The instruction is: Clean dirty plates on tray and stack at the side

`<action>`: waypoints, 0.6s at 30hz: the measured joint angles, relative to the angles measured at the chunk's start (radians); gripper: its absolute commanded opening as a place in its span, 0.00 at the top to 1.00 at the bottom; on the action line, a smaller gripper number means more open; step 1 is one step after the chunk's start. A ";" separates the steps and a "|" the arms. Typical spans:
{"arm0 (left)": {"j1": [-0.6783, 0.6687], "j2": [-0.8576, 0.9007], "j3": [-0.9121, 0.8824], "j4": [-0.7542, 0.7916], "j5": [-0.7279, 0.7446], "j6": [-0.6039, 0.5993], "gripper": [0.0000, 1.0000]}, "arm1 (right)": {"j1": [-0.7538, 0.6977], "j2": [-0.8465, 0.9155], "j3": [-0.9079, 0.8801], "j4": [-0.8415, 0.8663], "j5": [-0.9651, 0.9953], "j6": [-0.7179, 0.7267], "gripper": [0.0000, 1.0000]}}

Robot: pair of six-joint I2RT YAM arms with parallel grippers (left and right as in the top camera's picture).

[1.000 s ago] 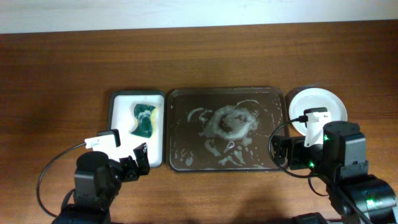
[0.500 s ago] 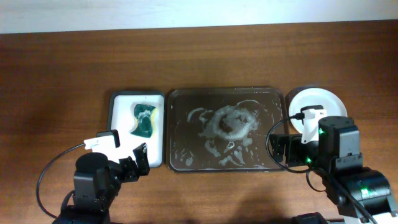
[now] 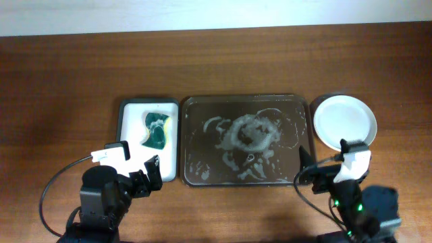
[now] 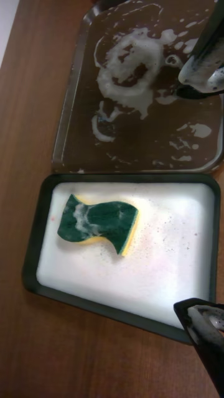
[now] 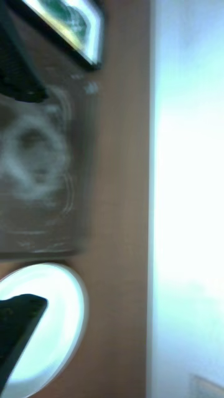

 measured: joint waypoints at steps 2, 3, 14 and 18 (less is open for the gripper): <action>0.000 0.000 -0.001 0.000 0.000 0.000 0.01 | 0.000 -0.108 -0.121 0.119 0.000 0.001 0.01; 0.000 0.000 -0.001 0.000 0.000 0.000 0.00 | 0.000 -0.134 -0.153 0.159 -0.001 0.000 0.01; 0.000 0.000 -0.002 0.000 0.000 0.000 0.00 | 0.000 -0.238 -0.473 0.552 0.012 -0.003 0.01; 0.000 0.000 -0.002 0.001 0.000 0.000 0.01 | -0.005 -0.240 -0.477 0.468 0.020 -0.011 0.01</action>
